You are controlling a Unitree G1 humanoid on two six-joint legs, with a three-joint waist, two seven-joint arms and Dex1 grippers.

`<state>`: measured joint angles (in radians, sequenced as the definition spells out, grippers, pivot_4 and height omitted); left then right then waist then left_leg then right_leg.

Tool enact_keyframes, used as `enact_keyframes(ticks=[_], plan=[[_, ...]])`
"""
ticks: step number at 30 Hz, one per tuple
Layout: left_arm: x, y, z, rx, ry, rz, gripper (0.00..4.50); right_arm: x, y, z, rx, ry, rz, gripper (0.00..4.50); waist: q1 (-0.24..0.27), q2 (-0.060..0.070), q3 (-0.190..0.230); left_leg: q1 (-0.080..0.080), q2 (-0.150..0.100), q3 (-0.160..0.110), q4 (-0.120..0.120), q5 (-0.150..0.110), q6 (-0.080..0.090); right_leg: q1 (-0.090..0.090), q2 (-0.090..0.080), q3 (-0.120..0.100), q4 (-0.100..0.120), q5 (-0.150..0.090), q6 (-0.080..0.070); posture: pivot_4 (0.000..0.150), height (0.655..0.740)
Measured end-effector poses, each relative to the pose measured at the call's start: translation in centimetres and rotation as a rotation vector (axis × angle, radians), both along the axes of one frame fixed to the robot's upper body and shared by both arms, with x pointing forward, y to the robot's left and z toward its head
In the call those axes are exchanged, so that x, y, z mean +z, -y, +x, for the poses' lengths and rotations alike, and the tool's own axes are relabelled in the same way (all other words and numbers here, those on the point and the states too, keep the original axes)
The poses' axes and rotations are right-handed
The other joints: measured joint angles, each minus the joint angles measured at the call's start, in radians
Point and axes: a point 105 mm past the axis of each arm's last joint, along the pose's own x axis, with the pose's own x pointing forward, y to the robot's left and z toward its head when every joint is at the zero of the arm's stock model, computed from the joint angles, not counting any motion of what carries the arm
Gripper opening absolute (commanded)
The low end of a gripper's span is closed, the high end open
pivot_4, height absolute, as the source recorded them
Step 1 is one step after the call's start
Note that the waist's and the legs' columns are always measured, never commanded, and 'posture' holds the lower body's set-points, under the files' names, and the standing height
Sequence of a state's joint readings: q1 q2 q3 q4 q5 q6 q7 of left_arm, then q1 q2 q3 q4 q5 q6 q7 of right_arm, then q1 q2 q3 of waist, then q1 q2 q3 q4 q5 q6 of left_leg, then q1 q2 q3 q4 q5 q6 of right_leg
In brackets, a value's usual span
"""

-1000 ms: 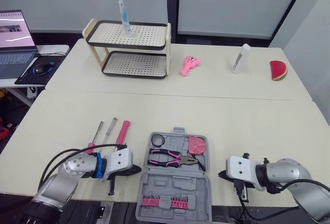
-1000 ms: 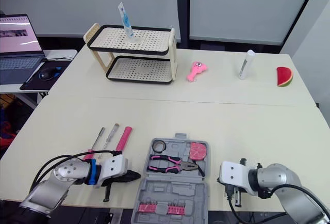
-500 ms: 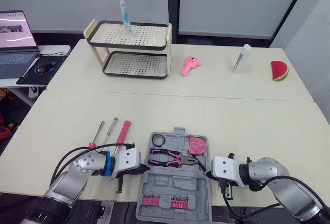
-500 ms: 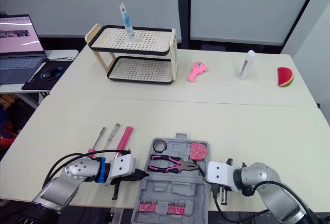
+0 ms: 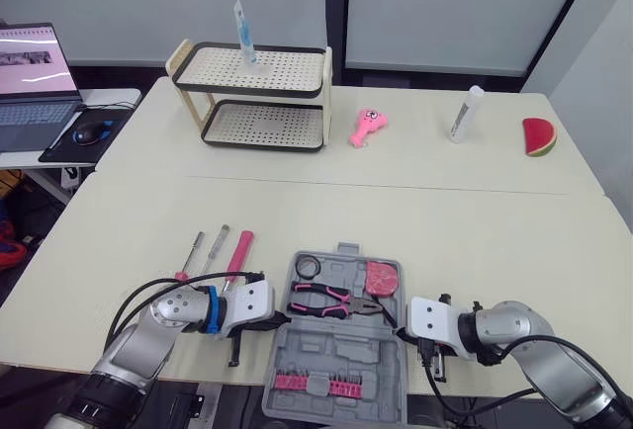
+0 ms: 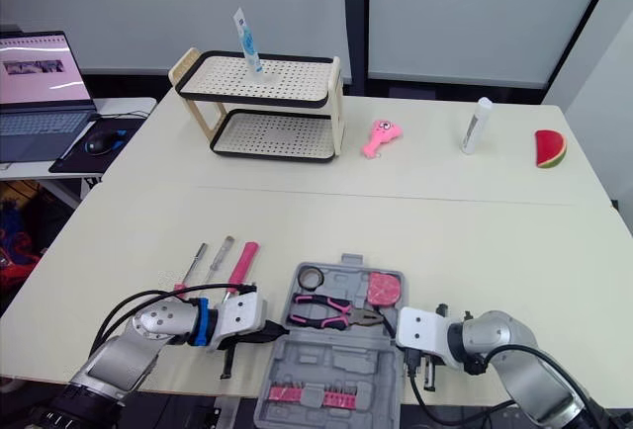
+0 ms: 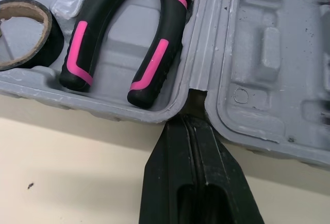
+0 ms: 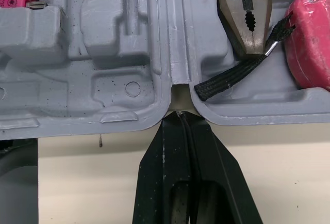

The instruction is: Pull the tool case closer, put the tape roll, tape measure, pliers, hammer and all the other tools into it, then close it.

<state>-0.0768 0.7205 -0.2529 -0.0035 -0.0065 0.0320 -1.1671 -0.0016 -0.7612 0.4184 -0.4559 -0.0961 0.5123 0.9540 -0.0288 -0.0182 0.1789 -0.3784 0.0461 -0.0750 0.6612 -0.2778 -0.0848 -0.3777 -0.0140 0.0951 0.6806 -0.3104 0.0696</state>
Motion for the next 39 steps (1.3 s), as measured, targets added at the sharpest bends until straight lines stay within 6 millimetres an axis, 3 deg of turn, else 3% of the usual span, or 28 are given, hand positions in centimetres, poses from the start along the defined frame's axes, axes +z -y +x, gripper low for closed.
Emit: enact_keyframes(ticks=[13, 29, 39], plan=[[0.4, 1.0, 1.7, 0.035, 0.051, -0.002, 0.0, 0.3, 0.6, 1.4, -0.03, 0.02, -0.019, 0.01, 0.0, 0.0, 0.0, 0.0, 0.0, 0.0, 0.0, 0.0, 0.0, 0.0, 0.0, 0.0, 0.0, 0.0, 0.0, 0.15, 0.735], [0.6, 1.9, 3.5, 0.096, 0.088, -0.033, 0.0, 0.9, 1.5, 5.1, -0.086, 0.091, -0.05, 0.01, 0.0, 0.0, 0.0, 0.0, 0.0, -0.001, 0.0, 0.0, 0.0, 0.0, 0.0, 0.0, 0.0, 0.0, 0.0, 0.15, 0.735], [0.7, 2.4, 4.6, 0.113, 0.124, -0.04, 0.0, 1.1, 1.9, 6.0, -0.106, 0.117, -0.062, 0.01, 0.0, 0.0, 0.0, 0.0, -0.001, -0.001, 0.0, 0.0, 0.0, 0.0, 0.0, 0.0, 0.0, 0.0, 0.0, 0.15, 0.735]])
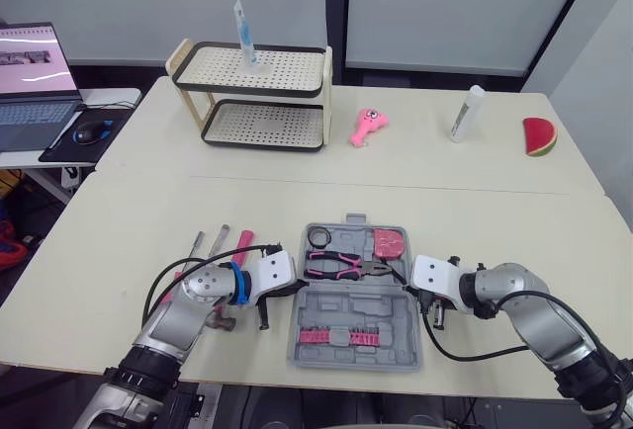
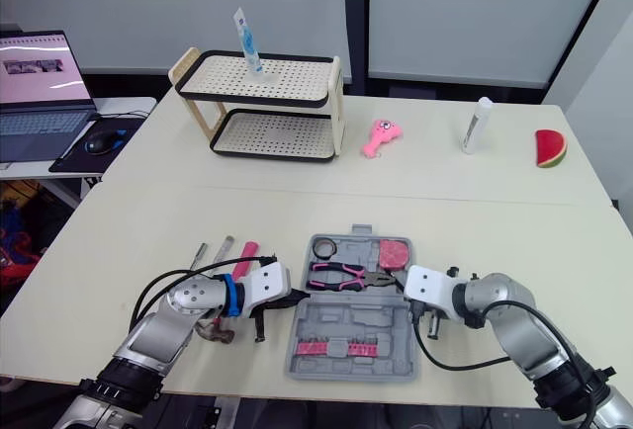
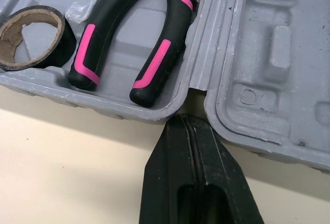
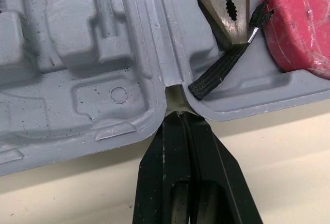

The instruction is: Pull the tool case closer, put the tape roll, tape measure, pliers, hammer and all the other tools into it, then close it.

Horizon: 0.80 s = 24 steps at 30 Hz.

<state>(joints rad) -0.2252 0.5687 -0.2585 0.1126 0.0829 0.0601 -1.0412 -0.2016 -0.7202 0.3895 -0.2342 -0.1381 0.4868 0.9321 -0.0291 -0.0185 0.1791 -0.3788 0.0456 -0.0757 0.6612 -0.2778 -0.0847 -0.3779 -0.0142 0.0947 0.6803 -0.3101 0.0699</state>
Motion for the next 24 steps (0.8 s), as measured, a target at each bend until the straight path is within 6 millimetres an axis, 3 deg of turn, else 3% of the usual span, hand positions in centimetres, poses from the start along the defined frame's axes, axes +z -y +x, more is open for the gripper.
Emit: enact_keyframes(ticks=[24], plan=[[0.06, -0.06, 0.76, 0.018, 0.026, -0.004, 0.0, 0.0, -0.05, 0.2, -0.008, 0.001, 0.007, 0.01, -0.002, 0.0, 0.0, 0.0, 0.0, 0.0, 0.0, 0.0, 0.0, 0.0, 0.0, 0.0, 0.0, 0.0, 0.0, 0.15, 0.735]])
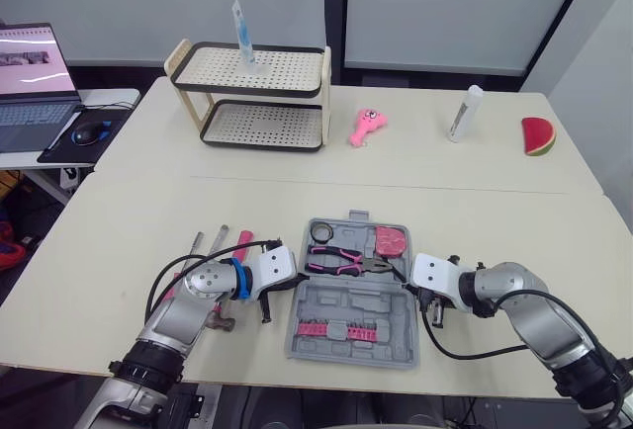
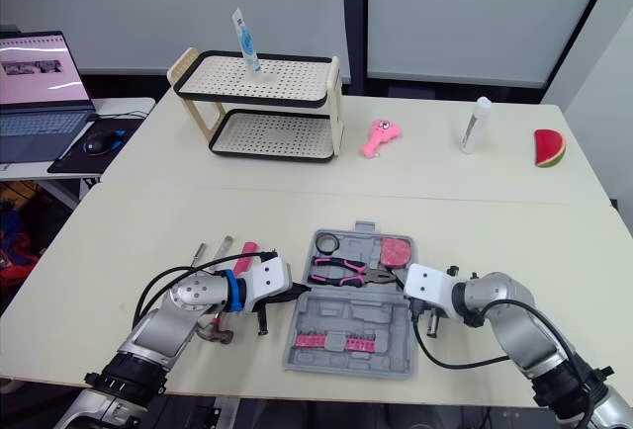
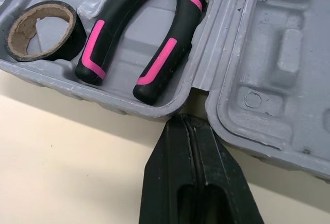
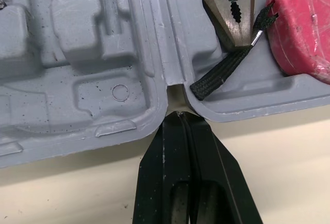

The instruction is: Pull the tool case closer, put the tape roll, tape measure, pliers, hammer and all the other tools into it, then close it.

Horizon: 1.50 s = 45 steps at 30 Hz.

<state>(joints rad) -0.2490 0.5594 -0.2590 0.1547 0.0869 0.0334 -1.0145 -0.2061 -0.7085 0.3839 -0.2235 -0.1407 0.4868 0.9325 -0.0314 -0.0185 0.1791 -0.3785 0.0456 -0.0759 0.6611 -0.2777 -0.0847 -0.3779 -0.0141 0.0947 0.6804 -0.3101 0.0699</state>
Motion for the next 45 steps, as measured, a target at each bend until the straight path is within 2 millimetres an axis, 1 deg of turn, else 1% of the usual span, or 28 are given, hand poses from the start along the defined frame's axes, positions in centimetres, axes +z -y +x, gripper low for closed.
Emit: enact_keyframes(ticks=[8, 16, 19, 23, 27, 30, 32, 35, 37, 38, 40, 42, 43, 45], plan=[[0.0, -0.1, 0.0, 0.004, -0.001, 0.001, 0.0, 0.0, 0.0, 0.1, -0.001, 0.002, -0.002, 0.01, -0.001, 0.0, 0.0, 0.0, 0.0, 0.0, 0.0, 0.0, 0.0, 0.0, 0.0, 0.0, 0.0, 0.0, 0.0, 0.15, 0.735], [0.1, -0.3, 0.2, 0.026, -0.017, -0.005, 0.0, 0.2, 0.7, 0.2, -0.006, 0.005, -0.018, 0.01, 0.003, 0.0, 0.0, -0.001, 0.0, 0.0, 0.0, 0.0, 0.0, 0.0, 0.0, 0.0, 0.0, 0.0, 0.0, 0.15, 0.735], [0.3, -0.2, 0.5, 0.041, -0.033, -0.016, 0.0, 0.5, 1.3, 0.3, -0.014, 0.017, -0.031, 0.01, 0.003, 0.0, 0.0, -0.001, 0.0, -0.001, 0.0, 0.0, 0.0, 0.0, 0.0, -0.001, 0.0, 0.0, 0.0, 0.15, 0.735], [0.5, -0.6, 0.8, 0.063, -0.052, -0.022, 0.0, 0.7, 2.9, 0.0, -0.043, 0.016, -0.057, 0.01, 0.001, 0.0, 0.0, -0.001, 0.0, -0.001, 0.0, 0.0, 0.0, 0.0, 0.0, -0.002, 0.001, 0.0, 0.0, 0.15, 0.735], [1.6, -1.8, 1.2, 0.1, -0.066, -0.042, 0.0, 1.3, 4.0, -0.2, -0.061, 0.029, -0.066, 0.01, -0.001, 0.0, 0.0, -0.001, 0.0, -0.002, 0.0, 0.0, 0.0, -0.001, 0.0, -0.002, 0.002, 0.0, 0.0, 0.15, 0.735], [2.9, -2.9, 1.0, 0.126, -0.088, -0.082, 0.0, 1.6, 4.9, -0.4, -0.07, 0.037, -0.071, 0.01, -0.002, 0.0, 0.0, -0.001, 0.0, -0.001, 0.0, 0.0, 0.0, -0.001, 0.0, -0.002, 0.002, 0.0, 0.0, 0.15, 0.735], [3.4, -3.2, 0.4, 0.127, -0.093, -0.114, 0.0, 2.0, 5.0, -0.6, -0.063, 0.054, -0.06, 0.01, -0.002, 0.0, 0.0, -0.001, 0.0, -0.001, 0.0, 0.0, 0.0, -0.001, 0.0, -0.001, 0.002, 0.0, 0.0, 0.15, 0.735], [3.9, -4.4, -0.2, 0.163, -0.107, -0.156, 0.0, 3.2, 5.0, -0.9, -0.038, 0.077, -0.029, 0.01, -0.001, 0.0, 0.001, -0.001, 0.0, -0.002, 0.0, 0.0, 0.0, -0.001, 0.0, -0.002, 0.002, 0.0, 0.0, 0.15, 0.735], [5.0, -5.7, -0.2, 0.216, -0.085, -0.201, 0.0, 4.2, 4.9, -1.2, -0.023, 0.099, 0.011, 0.01, -0.001, 0.0, 0.001, -0.001, 0.0, -0.002, 0.001, 0.0, 0.0, -0.001, 0.0, -0.002, 0.002, 0.0, 0.0, 0.15, 0.735], [5.9, -6.7, -0.1, 0.257, -0.065, -0.231, 0.0, 4.9, 4.9, -1.4, -0.017, 0.112, 0.037, 0.01, -0.001, 0.0, 0.001, -0.002, 0.0, -0.002, 0.0, 0.0, 0.0, -0.001, 0.0, -0.002, 0.002, 0.0, 0.0, 0.15, 0.735], [7.4, -9.0, 0.0, 0.349, -0.02, -0.258, 0.0, 5.9, 5.3, -1.7, -0.015, 0.128, 0.061, 0.01, -0.001, 0.0, 0.001, -0.001, 0.001, -0.002, 0.001, 0.0, 0.0, -0.001, 0.0, -0.002, 0.002, 0.0, 0.0, 0.15, 0.735], [8.3, -11.2, -0.3, 0.439, 0.01, -0.283, 0.0, 6.7, 5.7, -1.9, -0.02, 0.142, 0.079, 0.01, -0.002, 0.0, 0.001, -0.001, 0.0, -0.001, 0.001, 0.0, 0.0, -0.001, -0.001, -0.001, 0.002, 0.0, 0.0, 0.15, 0.735], [8.4, -13.1, -0.9, 0.521, 0.014, -0.288, 0.0, 7.3, 6.1, -2.3, -0.021, 0.144, 0.088, 0.01, -0.003, 0.0, 0.001, -0.001, 0.0, -0.001, 0.0, 0.0, 0.0, -0.001, -0.001, -0.001, 0.002, 0.0, 0.0, 0.15, 0.735], [8.3, -16.3, -2.2, 0.653, 0.009, -0.292, 0.0, 8.3, 6.9, -2.7, -0.034, 0.151, 0.109, 0.01, -0.004, -0.001, 0.001, -0.001, 0.001, -0.001, 0.0, 0.0, 0.0, -0.001, -0.001, -0.002, 0.002, 0.0, -0.001, 0.15, 0.735]])
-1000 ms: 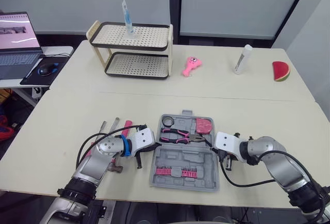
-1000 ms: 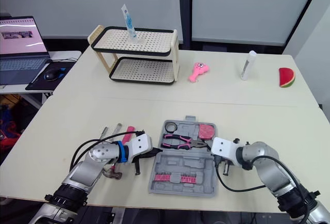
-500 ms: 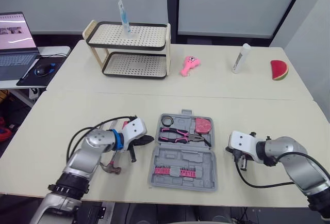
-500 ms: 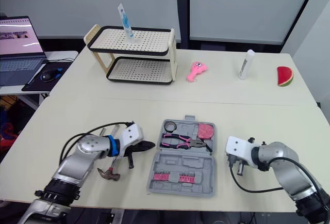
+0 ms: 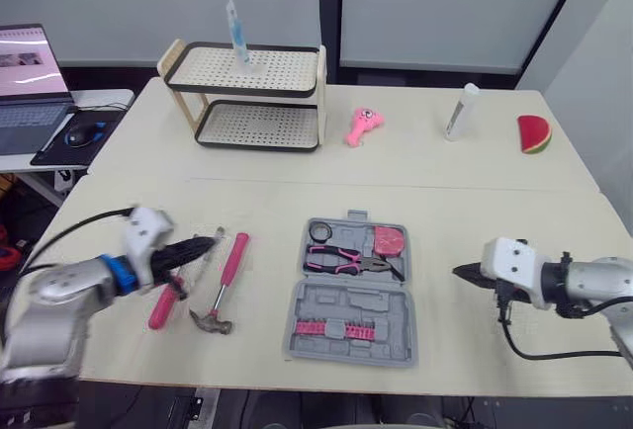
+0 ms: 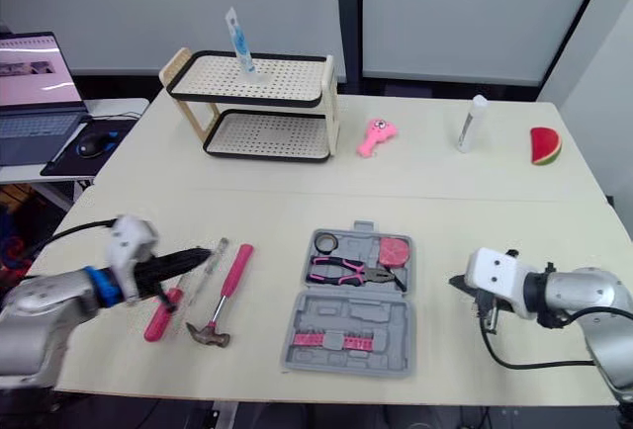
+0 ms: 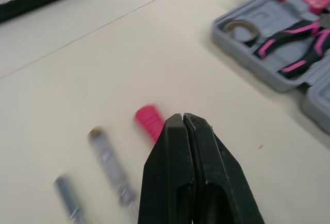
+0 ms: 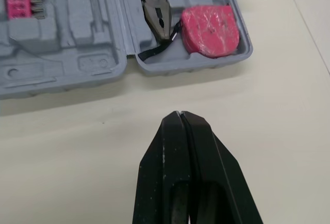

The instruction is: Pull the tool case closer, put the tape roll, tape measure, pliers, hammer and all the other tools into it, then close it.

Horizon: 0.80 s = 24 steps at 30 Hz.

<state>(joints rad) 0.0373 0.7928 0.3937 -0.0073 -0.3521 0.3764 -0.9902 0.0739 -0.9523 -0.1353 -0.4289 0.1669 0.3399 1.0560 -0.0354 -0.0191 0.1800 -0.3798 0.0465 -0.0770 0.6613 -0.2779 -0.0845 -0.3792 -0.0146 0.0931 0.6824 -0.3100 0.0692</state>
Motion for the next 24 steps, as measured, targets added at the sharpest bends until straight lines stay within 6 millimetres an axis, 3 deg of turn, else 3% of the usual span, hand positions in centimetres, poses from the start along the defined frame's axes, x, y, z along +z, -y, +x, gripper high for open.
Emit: enact_keyframes(ticks=[3, 5, 6, 10, 11, 21, 24], plan=[[-0.3, -5.0, -2.5, 0.201, -0.029, -0.009, 0.0, 1.7, 0.9, -0.5, -0.007, 0.017, 0.028, 0.01, 0.001, 0.0, 0.0, 0.001, 0.0, 0.0, 0.0, 0.0, 0.0, 0.001, 0.0, 0.0, 0.0, 0.0, 0.0, 0.15, 0.735], [-0.8, -7.0, -4.2, 0.278, -0.057, -0.004, 0.0, 2.1, 1.3, -0.9, -0.004, 0.005, 0.04, 0.01, 0.002, -0.001, 0.0, 0.001, 0.0, 0.001, 0.0, 0.0, 0.0, 0.001, 0.0, 0.0, -0.001, 0.0, 0.0, 0.15, 0.735], [-1.1, -7.5, -5.0, 0.297, -0.069, 0.001, 0.0, 2.0, 1.5, -1.3, 0.001, -0.013, 0.037, 0.01, 0.003, -0.001, 0.0, 0.001, 0.0, 0.001, 0.0, 0.0, 0.0, 0.001, 0.0, 0.0, -0.001, 0.0, 0.0, 0.15, 0.735], [-2.0, -8.8, -7.1, 0.342, -0.103, 0.014, 0.85, 1.8, 1.8, -2.3, 0.039, -0.074, 0.027, 0.0, 0.008, -0.003, 0.0, 0.001, 0.0, 0.001, 0.0, 0.0, 0.0, 0.002, -0.001, -0.001, -0.001, 0.0, 0.0, 0.15, 0.735], [-2.0, -8.9, -7.3, 0.341, -0.103, 0.016, 1.22, 1.9, 1.8, -2.4, 0.045, -0.081, 0.027, 0.41, 0.007, -0.003, 0.0, 0.001, 0.0, 0.001, 0.0, 0.0, 0.0, 0.002, -0.001, -0.001, -0.001, 0.0, 0.0, 0.15, 0.735], [-1.7, -8.6, -7.4, 0.299, -0.09, 0.012, 4.38, 3.3, 0.3, -2.6, 0.096, -0.123, 0.11, 2.65, 0.003, -0.003, 0.001, 0.001, 0.0, 0.001, -0.001, 0.0, 0.0, 0.001, 0.0, 0.0, -0.002, -0.001, 0.0, 0.15, 0.735], [-1.7, -8.9, -7.4, 0.305, -0.091, 0.013, 4.5, 3.4, 0.3, -2.6, 0.097, -0.124, 0.115, 3.33, 0.003, -0.004, 0.001, 0.001, 0.0, 0.001, -0.001, 0.0, 0.0, 0.001, 0.0, 0.0, -0.002, -0.001, 0.0, 0.15, 0.735]])
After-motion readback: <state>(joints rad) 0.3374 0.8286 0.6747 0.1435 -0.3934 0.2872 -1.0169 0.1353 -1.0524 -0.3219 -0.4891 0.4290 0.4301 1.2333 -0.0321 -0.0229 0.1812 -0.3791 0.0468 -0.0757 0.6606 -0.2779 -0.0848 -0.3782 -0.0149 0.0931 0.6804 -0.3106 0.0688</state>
